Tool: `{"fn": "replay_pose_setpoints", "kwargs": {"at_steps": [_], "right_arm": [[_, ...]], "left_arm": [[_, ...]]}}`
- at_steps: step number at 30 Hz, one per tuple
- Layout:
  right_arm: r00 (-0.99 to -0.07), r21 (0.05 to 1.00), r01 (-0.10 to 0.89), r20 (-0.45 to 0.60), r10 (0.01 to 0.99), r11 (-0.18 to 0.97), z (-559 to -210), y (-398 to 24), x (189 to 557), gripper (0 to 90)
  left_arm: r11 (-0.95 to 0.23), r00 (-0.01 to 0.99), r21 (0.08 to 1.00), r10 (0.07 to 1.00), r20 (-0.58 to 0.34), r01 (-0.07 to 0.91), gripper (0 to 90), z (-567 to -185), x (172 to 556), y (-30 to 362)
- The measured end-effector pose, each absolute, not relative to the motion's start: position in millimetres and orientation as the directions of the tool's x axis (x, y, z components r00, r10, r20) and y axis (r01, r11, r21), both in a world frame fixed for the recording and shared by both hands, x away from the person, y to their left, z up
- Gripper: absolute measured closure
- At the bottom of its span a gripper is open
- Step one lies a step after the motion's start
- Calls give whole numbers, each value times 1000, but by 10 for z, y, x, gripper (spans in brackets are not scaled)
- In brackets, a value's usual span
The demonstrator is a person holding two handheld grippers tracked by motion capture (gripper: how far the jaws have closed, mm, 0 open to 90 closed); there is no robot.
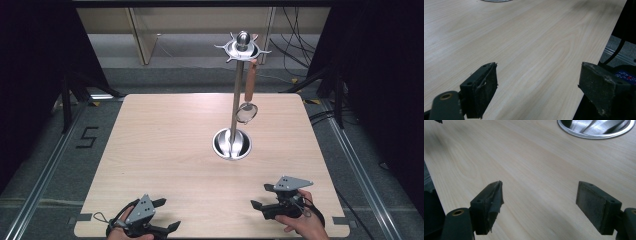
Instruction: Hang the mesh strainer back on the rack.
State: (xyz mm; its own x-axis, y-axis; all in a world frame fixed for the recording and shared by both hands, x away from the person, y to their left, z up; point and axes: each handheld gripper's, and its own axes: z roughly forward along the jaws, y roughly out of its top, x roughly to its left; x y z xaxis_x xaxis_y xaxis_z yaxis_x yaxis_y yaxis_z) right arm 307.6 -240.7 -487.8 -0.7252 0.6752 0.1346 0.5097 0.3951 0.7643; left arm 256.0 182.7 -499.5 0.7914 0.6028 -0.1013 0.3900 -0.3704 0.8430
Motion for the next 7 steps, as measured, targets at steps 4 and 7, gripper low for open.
{"fn": "replay_pose_setpoints", "kwargs": {"at_steps": [4, 7], "right_arm": [[-721, 767, 513, 141, 679, 386, -4871, -2418, 3072, 229], [-721, 761, 521, 150, 677, 386, -4869, -2425, 3076, 230]], "left_arm": [[-373, 794, 846, 600, -93, 381, 147, -4995, 2564, 1828], [-367, 792, 847, 603, -98, 384, 147, -4999, 2564, 1825]]}}
